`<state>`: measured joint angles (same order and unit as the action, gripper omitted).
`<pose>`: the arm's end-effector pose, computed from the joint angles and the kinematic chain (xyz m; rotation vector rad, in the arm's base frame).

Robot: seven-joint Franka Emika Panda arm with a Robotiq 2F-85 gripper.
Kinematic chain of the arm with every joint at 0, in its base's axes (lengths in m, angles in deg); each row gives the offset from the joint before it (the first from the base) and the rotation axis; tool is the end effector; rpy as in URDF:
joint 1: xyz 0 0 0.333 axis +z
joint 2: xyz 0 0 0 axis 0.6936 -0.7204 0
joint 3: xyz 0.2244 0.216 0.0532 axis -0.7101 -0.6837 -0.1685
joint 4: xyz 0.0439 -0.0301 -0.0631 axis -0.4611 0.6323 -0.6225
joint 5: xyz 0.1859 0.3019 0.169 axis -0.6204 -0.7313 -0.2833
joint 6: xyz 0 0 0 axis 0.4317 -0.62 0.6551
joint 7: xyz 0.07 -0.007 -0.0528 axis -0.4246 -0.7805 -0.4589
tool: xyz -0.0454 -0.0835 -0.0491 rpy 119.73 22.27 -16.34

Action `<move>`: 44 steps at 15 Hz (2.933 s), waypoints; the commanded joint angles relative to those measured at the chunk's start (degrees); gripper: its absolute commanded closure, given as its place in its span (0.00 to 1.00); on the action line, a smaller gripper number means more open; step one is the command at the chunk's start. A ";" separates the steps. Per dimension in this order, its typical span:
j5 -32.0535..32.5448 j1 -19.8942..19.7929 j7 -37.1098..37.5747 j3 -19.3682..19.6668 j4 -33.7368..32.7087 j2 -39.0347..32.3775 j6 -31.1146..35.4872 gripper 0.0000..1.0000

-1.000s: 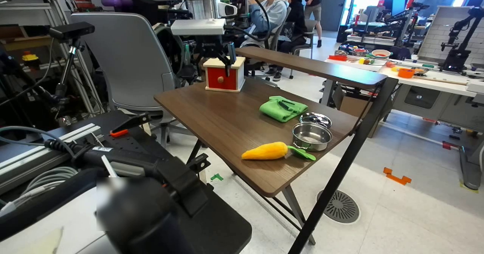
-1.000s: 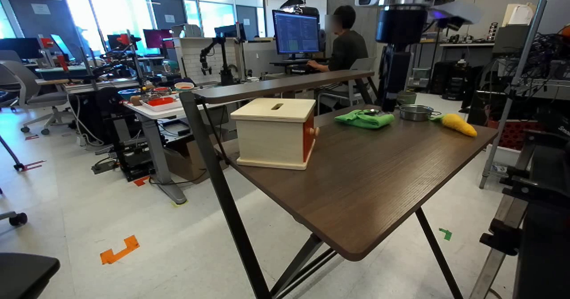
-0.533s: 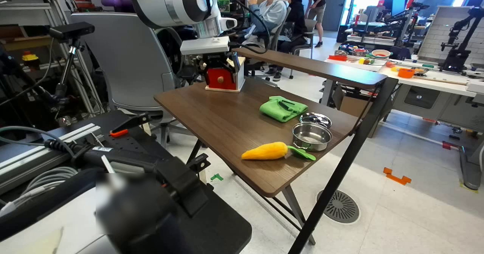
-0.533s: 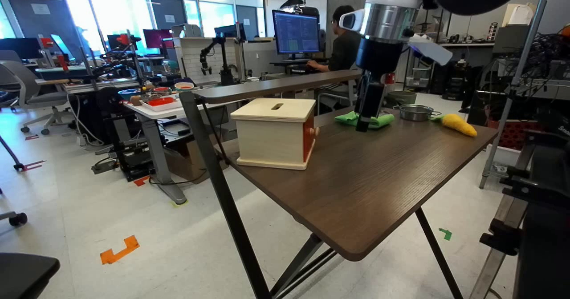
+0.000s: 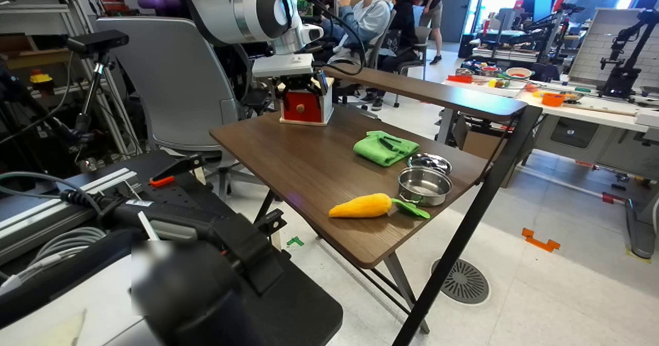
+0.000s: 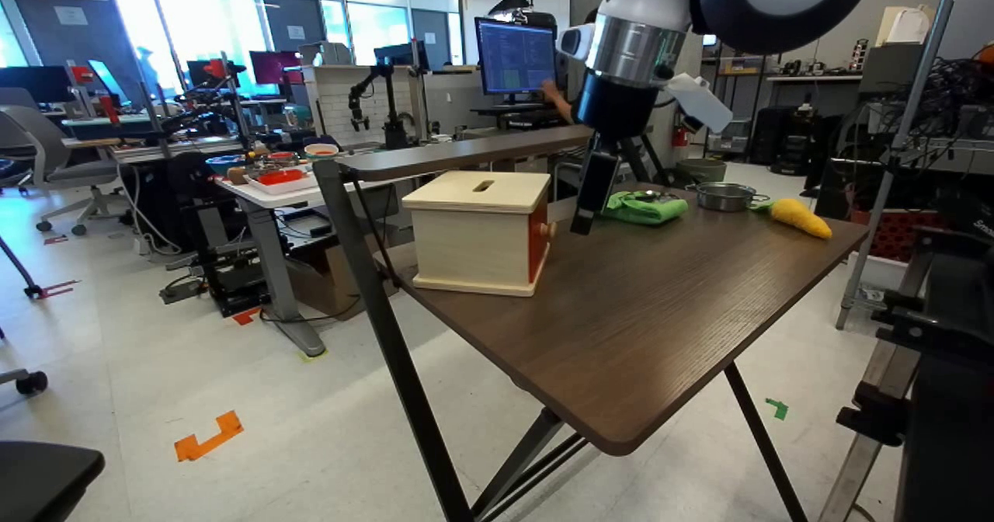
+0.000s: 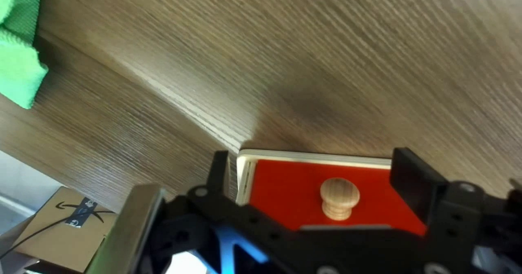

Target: Open the drawer then put the carrot plushie in the drawer

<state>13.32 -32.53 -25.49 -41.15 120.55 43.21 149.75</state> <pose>0.6177 0.1619 0.1707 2.8864 0.9339 0.4397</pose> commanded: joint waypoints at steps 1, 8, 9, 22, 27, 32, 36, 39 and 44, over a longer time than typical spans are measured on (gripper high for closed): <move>-3.37 -1.54 0.38 -2.88 -3.50 -3.04 1.02 0.00; -8.01 -3.24 -0.18 -6.12 -4.25 -4.98 1.43 0.42; -8.28 -3.52 -0.28 -6.29 -4.07 -4.92 1.50 0.51; -8.21 -4.97 -1.05 -6.81 -2.30 -3.46 1.59 1.00; -7.00 -3.63 -0.55 -5.42 -1.27 -2.92 3.45 0.63; -5.61 -2.04 -0.32 -4.15 1.24 -2.14 10.21 0.26; -5.32 -2.31 -0.71 -4.20 2.07 -2.73 13.49 0.50; -5.33 -2.34 -0.81 -3.98 2.87 -2.70 14.40 0.67; -5.18 -2.04 -0.85 -3.08 3.49 -2.39 14.90 0.94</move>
<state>7.36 -35.21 -26.09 -45.25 122.12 39.50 162.63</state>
